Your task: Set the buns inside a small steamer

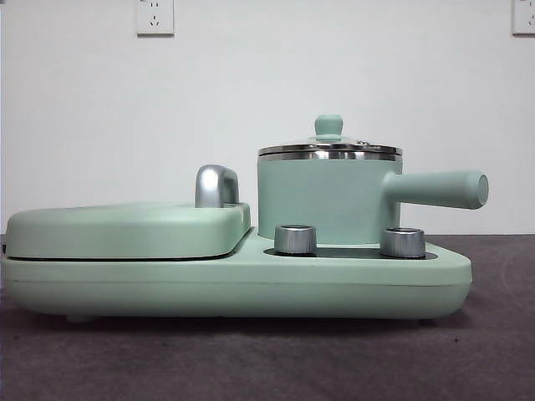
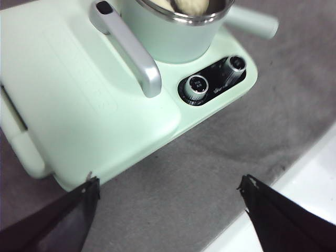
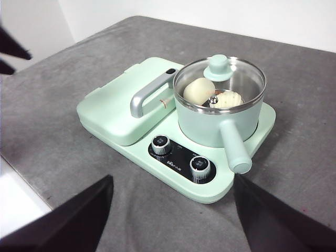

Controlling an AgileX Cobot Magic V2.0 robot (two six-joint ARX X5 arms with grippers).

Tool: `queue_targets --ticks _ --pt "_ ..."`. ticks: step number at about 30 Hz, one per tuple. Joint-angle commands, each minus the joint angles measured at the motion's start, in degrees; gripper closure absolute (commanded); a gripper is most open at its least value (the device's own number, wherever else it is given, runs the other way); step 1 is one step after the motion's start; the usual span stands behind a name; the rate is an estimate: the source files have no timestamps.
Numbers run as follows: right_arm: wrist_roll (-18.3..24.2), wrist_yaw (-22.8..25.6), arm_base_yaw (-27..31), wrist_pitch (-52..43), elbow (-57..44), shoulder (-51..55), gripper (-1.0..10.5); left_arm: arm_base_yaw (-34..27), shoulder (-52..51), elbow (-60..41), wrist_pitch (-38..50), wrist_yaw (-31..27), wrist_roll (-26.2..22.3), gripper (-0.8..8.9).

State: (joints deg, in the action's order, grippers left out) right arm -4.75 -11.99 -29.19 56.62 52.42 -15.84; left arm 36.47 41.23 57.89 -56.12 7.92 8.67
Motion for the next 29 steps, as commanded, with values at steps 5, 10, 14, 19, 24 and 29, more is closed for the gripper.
queue_targets --ticks 5,10,14,19,24,29 --pt "0.1 0.0 -0.3 -0.8 0.0 -0.2 7.2 0.2 -19.0 -9.3 1.5 -5.8 8.8 5.67" --pt "2.2 -0.4 -0.3 -0.3 0.0 -0.2 9.3 0.2 -25.7 -9.5 0.4 -7.6 8.7 8.07" --pt "2.2 -0.3 -0.3 -0.5 0.0 -0.2 9.3 0.2 -27.9 -9.4 2.0 -7.6 8.8 8.07" --pt "2.2 0.0 -0.3 -1.0 0.0 -0.2 9.3 0.2 -28.7 -9.3 1.9 -7.6 8.8 8.07" --pt "2.2 0.0 -0.3 -1.0 0.0 -0.2 9.3 0.2 -28.7 -9.3 1.9 -7.6 8.8 8.07" --pt "2.2 0.0 -0.3 -1.0 0.0 -0.2 9.3 -1.7 -29.9 -10.6 3.2 -7.4 8.7 8.07"
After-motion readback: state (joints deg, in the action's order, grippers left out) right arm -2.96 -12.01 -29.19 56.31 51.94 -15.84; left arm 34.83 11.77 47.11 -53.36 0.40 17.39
